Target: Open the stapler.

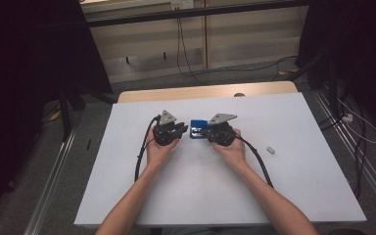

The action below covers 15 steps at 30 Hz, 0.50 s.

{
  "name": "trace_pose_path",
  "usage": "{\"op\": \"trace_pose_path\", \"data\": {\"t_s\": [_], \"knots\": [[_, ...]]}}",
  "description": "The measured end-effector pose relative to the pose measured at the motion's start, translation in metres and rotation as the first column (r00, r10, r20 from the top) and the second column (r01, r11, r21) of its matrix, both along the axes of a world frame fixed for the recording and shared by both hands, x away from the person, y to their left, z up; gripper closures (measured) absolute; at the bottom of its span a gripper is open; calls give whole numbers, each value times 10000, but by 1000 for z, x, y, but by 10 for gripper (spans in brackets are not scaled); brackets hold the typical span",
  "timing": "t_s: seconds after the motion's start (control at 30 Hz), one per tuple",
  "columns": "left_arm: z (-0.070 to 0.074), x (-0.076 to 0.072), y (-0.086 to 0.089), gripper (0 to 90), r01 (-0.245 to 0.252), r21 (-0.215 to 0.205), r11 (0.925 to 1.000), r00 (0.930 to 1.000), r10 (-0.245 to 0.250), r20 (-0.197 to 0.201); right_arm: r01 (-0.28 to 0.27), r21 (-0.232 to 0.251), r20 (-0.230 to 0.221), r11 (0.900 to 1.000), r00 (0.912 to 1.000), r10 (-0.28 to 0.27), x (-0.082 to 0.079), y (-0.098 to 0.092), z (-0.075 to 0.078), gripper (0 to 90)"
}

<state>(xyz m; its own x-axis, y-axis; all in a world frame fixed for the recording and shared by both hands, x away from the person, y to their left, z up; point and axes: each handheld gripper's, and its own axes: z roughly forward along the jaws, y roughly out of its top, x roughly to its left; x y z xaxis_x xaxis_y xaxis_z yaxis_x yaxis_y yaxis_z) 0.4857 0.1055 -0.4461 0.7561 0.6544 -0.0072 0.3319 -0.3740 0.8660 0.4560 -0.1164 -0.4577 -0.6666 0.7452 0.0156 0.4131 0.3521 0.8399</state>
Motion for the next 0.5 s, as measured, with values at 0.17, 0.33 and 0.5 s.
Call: {"op": "trace_pose_path", "data": {"t_s": [0.17,0.33,0.5], "knots": [[-2,0,-3,896,-14,73,10000,9999,15,-132,-26,-154,-89,9999,10000,25,1,1,-2,900],[-4,0,-5,900,-151,275,9995,9997,157,-211,73,-199,-114,9998,9999,-75,4,0,-3,900],[-4,1,-6,900,-367,387,9986,9992,372,-111,217,-424,-150,9989,9996,-224,6,1,-5,900]]}}
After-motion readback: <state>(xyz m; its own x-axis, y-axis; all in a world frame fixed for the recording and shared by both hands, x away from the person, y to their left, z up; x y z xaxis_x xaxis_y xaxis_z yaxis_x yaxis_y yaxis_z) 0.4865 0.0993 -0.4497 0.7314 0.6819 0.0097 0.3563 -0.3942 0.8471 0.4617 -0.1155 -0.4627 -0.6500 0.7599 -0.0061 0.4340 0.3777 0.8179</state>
